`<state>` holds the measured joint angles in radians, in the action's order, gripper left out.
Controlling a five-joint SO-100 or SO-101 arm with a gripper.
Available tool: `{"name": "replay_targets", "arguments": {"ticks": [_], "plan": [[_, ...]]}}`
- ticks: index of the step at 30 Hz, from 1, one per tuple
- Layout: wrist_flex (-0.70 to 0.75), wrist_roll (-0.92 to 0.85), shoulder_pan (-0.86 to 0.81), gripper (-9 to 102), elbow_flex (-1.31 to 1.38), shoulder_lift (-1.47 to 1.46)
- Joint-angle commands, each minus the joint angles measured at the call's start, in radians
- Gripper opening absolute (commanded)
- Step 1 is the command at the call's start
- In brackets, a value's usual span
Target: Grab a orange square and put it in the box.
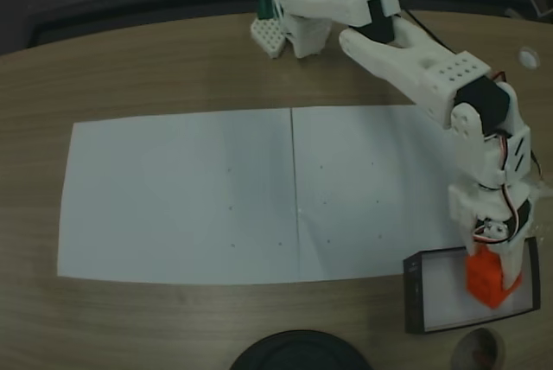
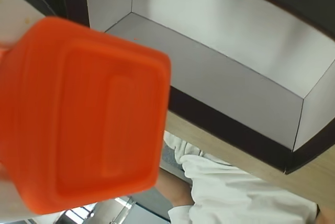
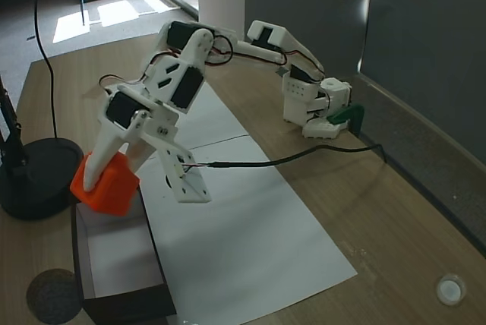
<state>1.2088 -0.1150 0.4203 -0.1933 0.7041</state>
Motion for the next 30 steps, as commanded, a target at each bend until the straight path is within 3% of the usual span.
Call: {"name": "replay_targets", "arguments": {"ticks": [1, 16, 20, 26, 30], "plan": [[-0.051, 0.005, -0.002, 2, 0.094, 0.025], [-0.066, 0.064, 0.0, 3, 0.081, -0.023], [-0.015, 0.067, 0.0, 14, 0.08, -0.029], [0.008, 0.112, -0.002, 18, 0.086, -0.021], [0.015, 0.13, 0.0, 30, 0.083, -0.015]]}}
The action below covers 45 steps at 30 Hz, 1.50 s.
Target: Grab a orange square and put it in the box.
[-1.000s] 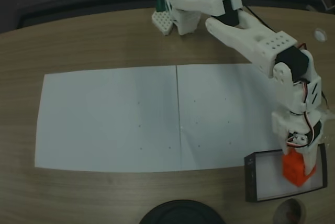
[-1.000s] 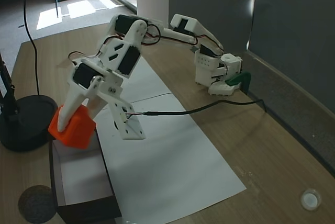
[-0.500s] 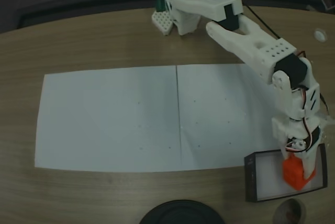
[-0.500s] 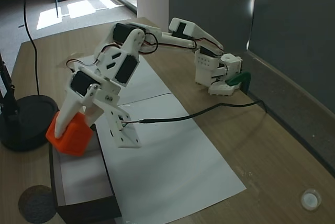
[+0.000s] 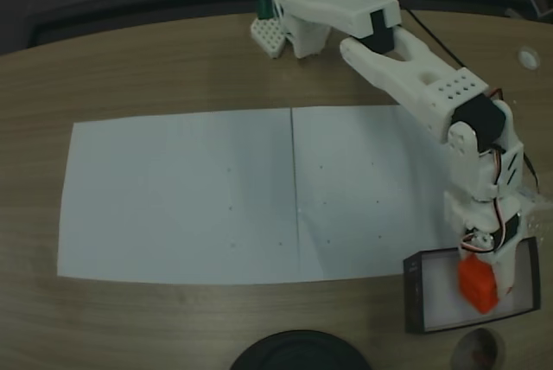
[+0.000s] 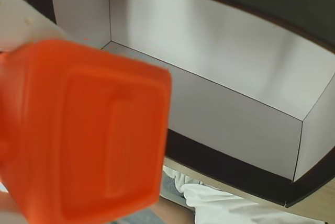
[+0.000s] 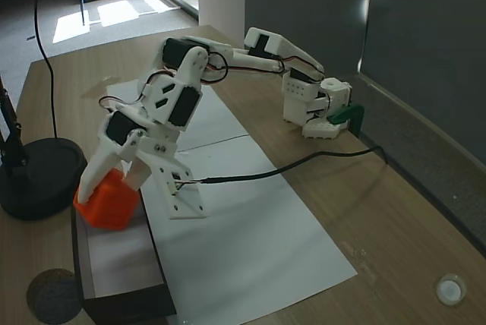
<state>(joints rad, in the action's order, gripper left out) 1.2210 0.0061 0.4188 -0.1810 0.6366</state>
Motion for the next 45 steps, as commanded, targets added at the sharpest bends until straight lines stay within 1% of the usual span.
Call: {"name": "replay_targets", "arguments": {"ticks": [1, 4, 8, 10, 12, 13, 15, 17, 23, 28, 30, 33, 39, 45], "plan": [[0.011, 0.009, 0.002, 32, 0.075, 0.052], [0.017, 0.009, 0.006, 31, 0.075, 0.052], [0.017, 0.008, 0.003, 26, 0.081, 0.055], [0.02, 0.006, -0.003, 18, 0.083, 0.071], [0.051, 0.0, -0.012, 4, 0.083, 0.114], [0.063, -0.012, -0.021, -1, 0.083, 0.141], [0.114, -0.031, -0.038, 1, 0.083, 0.212], [0.166, -0.032, -0.061, -1, 0.083, 0.301], [0.341, -0.035, -0.149, -1, 0.081, 0.617], [0.503, -0.04, -0.298, -1, 0.069, 0.859], [0.517, -0.034, -0.371, -1, 0.048, 0.951], [0.515, -0.035, -0.44, -1, -0.077, 1.138], [0.514, -0.035, -0.439, -1, -0.505, 1.569], [0.5, -0.04, -0.44, 0, -0.908, 1.887]]}}
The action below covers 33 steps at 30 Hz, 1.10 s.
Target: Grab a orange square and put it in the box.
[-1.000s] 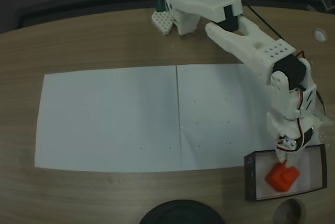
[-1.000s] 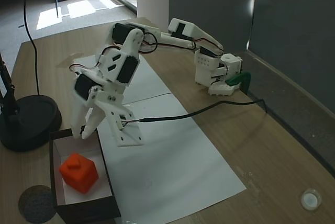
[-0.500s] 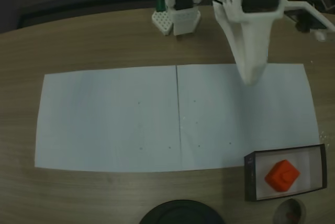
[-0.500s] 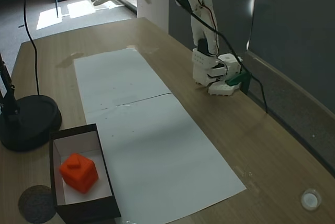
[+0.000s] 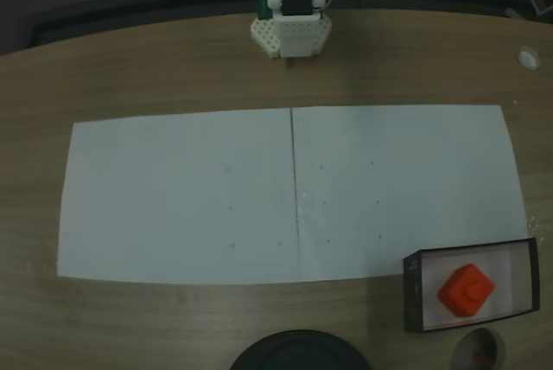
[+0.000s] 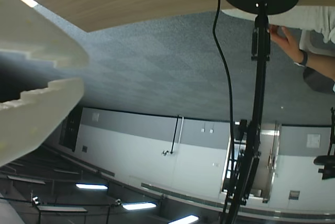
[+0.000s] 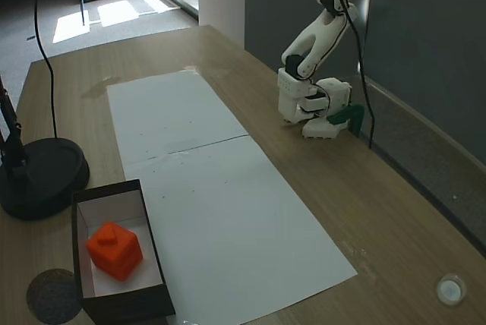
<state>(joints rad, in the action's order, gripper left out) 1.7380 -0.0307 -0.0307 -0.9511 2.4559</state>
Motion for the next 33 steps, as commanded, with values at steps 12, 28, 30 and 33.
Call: {"name": "replay_targets", "arguments": {"ticks": [12, 28, 30, 33], "plan": [[-0.017, -0.003, 0.003, 0, -0.557, 0.491], [-0.018, -0.038, 0.012, 0, -0.75, 0.815], [-0.034, -0.034, 0.012, 0, -0.779, 0.831], [-0.112, -0.031, 0.012, 0, -0.838, 0.862]]}}
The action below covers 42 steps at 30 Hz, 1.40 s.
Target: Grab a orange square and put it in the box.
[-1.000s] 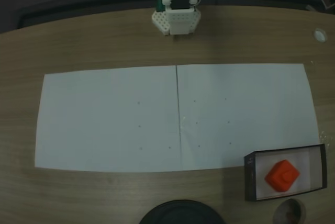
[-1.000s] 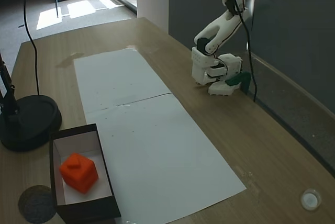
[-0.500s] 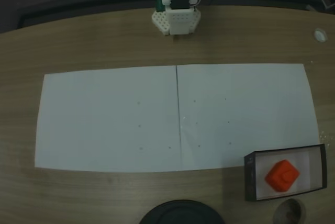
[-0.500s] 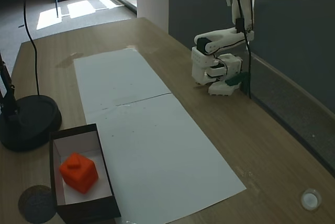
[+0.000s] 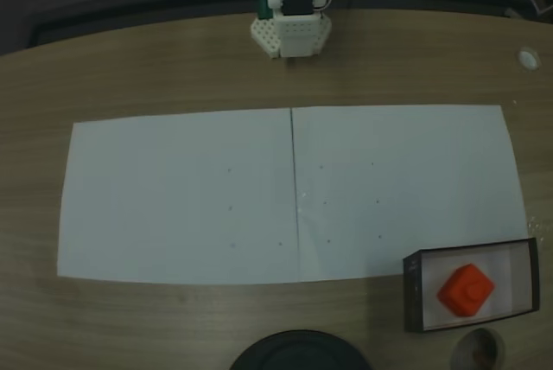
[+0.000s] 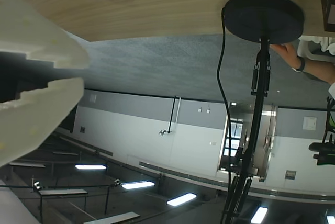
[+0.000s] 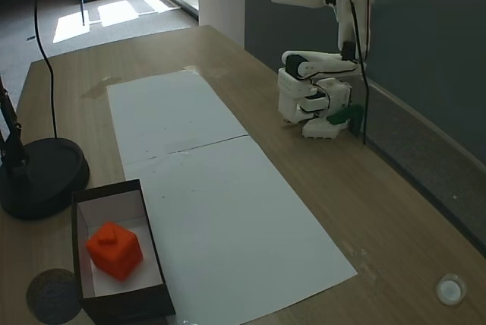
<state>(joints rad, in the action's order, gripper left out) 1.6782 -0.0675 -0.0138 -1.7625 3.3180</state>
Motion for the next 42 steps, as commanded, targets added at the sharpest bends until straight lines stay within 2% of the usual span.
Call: {"name": "replay_targets", "arguments": {"ticks": [1, 5, 11, 16, 31, 40, 42], "plan": [[-0.087, 0.006, -0.005, 0, -0.049, 0.012], [-0.264, 0.006, -0.008, 0, -0.193, 0.074], [-0.568, 0.006, -0.012, 0, -0.583, 0.156], [-0.71, 0.006, -0.012, 0, -0.81, 0.161], [-0.808, 0.008, -0.005, 0, -1.285, 0.161], [-0.759, 0.008, -0.002, 0, -1.345, 0.16], [-0.692, 0.008, -0.002, 0, -1.324, 0.158]]}}
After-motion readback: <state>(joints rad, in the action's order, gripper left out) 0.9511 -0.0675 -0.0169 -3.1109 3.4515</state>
